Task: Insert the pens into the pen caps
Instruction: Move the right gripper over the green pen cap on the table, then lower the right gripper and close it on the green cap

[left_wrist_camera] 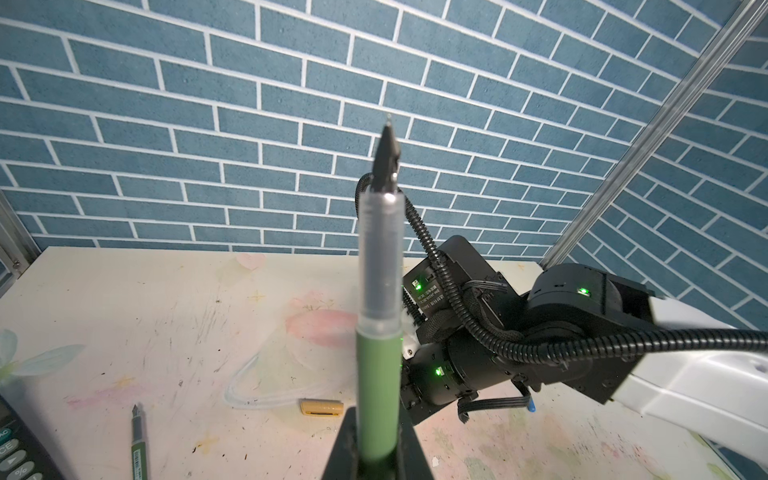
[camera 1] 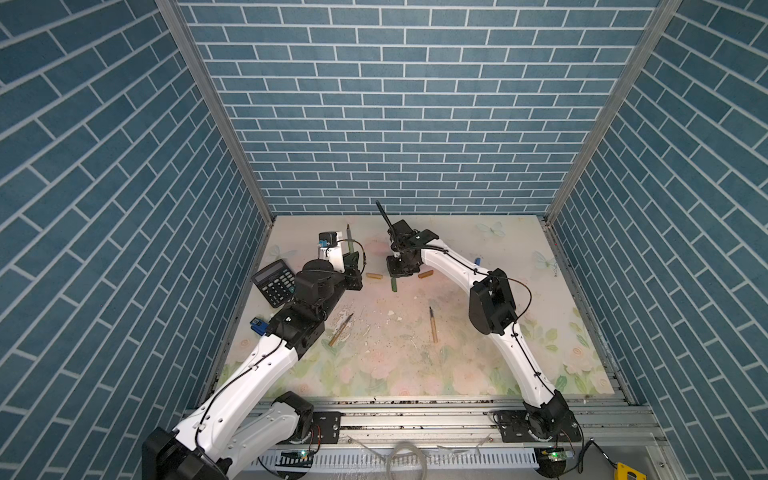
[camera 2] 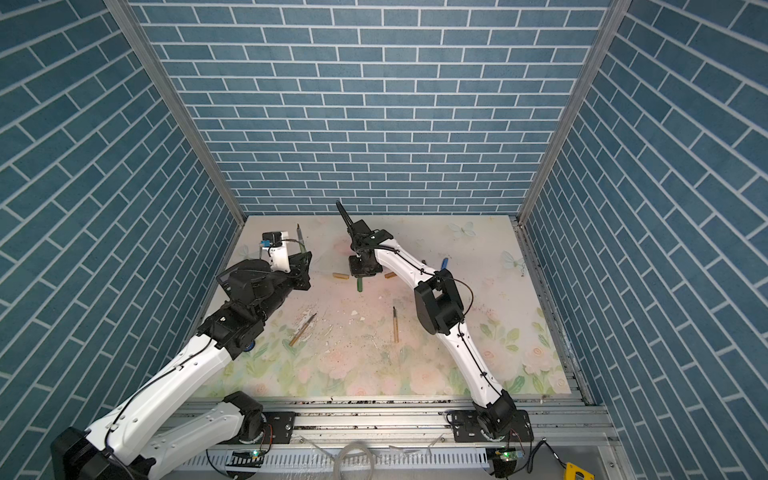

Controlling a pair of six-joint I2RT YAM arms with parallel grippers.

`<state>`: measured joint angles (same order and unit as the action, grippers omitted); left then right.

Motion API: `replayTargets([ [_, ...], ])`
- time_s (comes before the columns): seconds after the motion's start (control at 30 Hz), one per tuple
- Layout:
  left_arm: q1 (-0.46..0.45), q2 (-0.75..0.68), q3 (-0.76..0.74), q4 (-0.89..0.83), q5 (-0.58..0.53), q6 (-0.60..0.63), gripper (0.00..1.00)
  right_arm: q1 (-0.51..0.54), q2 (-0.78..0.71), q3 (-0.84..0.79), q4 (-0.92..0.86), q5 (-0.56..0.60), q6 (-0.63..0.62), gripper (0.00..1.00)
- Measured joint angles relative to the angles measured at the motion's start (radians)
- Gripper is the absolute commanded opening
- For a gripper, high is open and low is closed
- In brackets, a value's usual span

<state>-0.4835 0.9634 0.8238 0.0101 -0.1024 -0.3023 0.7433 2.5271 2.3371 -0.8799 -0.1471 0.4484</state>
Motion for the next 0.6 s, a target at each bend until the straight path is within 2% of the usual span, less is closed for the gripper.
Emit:
replayTargets([
  [0.6,0.001,0.001,0.0,0.003,0.018,0.0,0.0,0.002,0.044,0.011,-0.033,-0.002,0.002,0.19],
])
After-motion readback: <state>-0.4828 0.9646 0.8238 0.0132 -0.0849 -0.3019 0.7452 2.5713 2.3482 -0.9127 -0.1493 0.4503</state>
